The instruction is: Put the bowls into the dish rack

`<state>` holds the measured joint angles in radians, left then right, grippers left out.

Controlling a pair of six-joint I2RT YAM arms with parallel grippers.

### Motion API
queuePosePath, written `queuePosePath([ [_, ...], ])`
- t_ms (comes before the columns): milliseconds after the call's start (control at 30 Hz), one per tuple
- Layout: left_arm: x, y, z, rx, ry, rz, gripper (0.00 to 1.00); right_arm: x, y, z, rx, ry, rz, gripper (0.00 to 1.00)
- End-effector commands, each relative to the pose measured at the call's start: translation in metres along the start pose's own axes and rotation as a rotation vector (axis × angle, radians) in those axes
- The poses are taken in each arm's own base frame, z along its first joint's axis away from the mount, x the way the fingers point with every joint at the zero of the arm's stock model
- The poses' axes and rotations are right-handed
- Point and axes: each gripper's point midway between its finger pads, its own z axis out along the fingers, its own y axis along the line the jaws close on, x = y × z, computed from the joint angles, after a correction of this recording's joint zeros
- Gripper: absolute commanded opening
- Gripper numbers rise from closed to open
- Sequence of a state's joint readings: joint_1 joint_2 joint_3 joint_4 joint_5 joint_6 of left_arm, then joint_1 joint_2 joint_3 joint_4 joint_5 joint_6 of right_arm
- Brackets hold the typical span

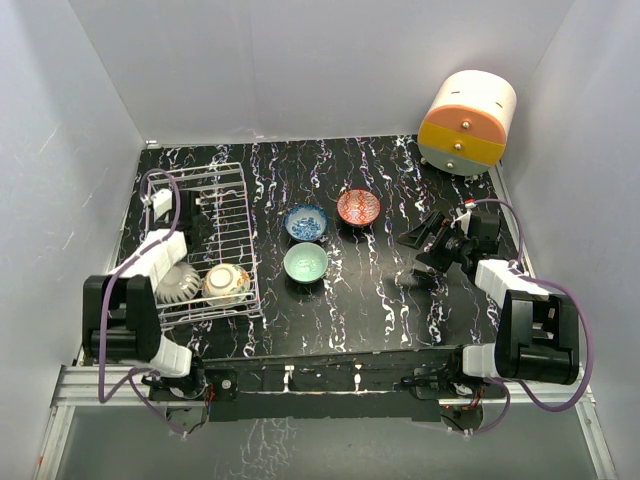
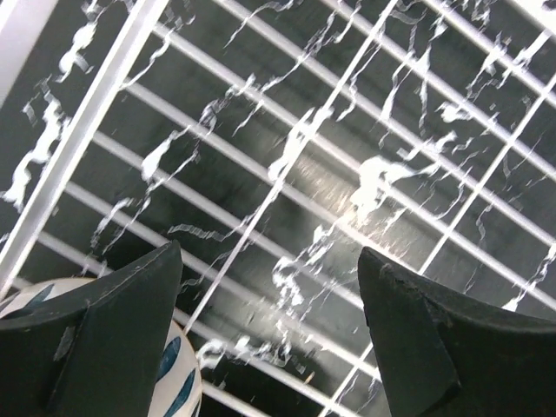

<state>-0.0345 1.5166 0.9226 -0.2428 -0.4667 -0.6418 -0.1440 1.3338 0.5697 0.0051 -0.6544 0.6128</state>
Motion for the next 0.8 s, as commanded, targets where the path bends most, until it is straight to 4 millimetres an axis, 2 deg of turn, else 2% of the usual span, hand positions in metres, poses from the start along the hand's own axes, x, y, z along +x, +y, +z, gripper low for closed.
queuePosePath([
  [0, 0.014, 0.029, -0.022, -0.03, 0.006, -0.027, 0.81, -0.005, 0.007, 0.0, -0.039, -0.027, -0.032, 0.98],
  [200, 0.027, 0.045, -0.034, -0.032, 0.011, -0.049, 0.81, -0.004, 0.007, 0.0, -0.04, -0.027, -0.03, 0.98],
  [533, 0.024, 0.04, -0.06, 0.068, 0.011, -0.088, 0.8, -0.004, 0.007, -0.002, -0.032, -0.032, -0.039, 0.98],
  [667, -0.004, 0.027, -0.081, 0.163, -0.07, -0.097, 0.81, -0.006, 0.008, -0.002, -0.03, -0.033, -0.04, 0.98],
  [767, -0.034, 0.002, -0.107, 0.317, -0.142, -0.056, 0.81, -0.007, 0.007, -0.002, -0.024, -0.036, -0.04, 0.98],
])
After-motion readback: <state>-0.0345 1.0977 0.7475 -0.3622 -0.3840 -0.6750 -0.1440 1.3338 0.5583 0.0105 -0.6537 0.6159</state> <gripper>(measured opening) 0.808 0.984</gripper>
